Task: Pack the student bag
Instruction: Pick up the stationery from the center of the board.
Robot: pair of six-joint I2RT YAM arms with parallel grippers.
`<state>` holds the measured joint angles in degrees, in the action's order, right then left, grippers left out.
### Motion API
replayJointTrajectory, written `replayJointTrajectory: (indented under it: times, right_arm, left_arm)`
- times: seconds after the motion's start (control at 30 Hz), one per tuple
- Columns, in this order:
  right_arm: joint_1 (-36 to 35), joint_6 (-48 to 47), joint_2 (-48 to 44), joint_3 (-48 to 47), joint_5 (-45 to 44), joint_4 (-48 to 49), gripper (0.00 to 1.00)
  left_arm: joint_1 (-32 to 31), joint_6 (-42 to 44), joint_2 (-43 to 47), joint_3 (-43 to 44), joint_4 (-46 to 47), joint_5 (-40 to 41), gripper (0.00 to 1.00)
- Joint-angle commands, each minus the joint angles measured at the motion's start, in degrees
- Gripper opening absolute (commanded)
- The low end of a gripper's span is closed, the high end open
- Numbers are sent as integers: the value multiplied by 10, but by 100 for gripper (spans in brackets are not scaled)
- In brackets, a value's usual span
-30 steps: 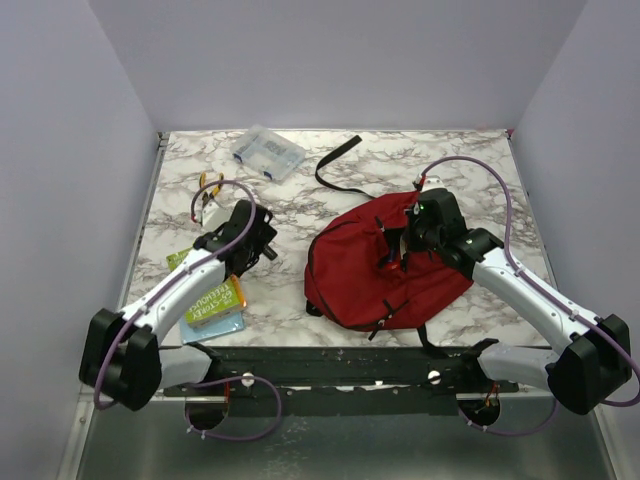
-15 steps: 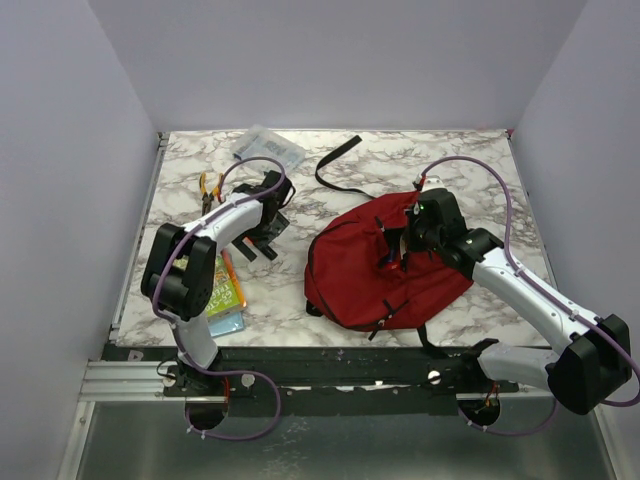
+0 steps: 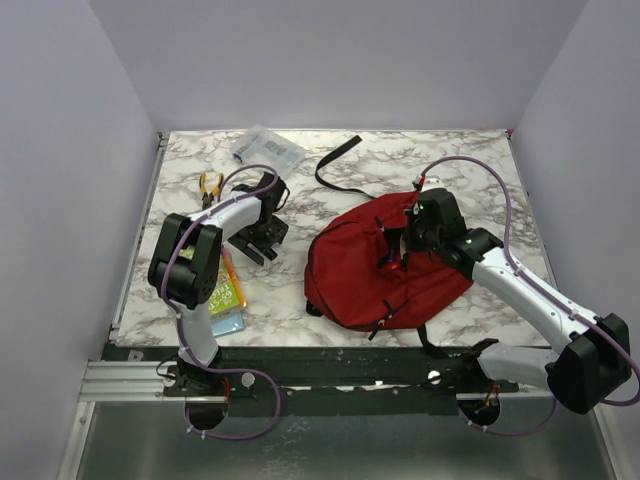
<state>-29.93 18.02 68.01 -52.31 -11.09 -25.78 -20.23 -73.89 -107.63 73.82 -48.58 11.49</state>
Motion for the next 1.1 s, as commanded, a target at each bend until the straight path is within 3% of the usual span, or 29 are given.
replayJointTrajectory:
  times: [0.0,0.2,0.37,0.5,0.7,0.8,0.93,1.07]
  right_arm:
    - [-4,3,1,-1,2,25,1]
    - [-4,3,0,-1,1,25,1]
    - [-4,3,0,0,2,25,1]
    - [-3,3,0,-1,1,25,1]
    - [-3,3,3,0,3,29,1]
    - [-4,3,5,-1,4,29,1]
    - [-3,3,5,-2,4,29,1]
    - [-4,3,4,-2,2,28,1]
  left_arm:
    - [4,-35,1,-29,23,-24,77]
    - [8,-45,8,-48,23,-14,49]
    - [8,-39,33,-64,31,-6,35]
    - [0,-22,71,-76,35,12,14]
    - [-38,42,158,-93,38,69,1]
    - [-68,105,207,-102,63,77,0]
    - [-109,228,259,-129,150,-26,0]
    - [-139,285,322,-245,383,-265,0]
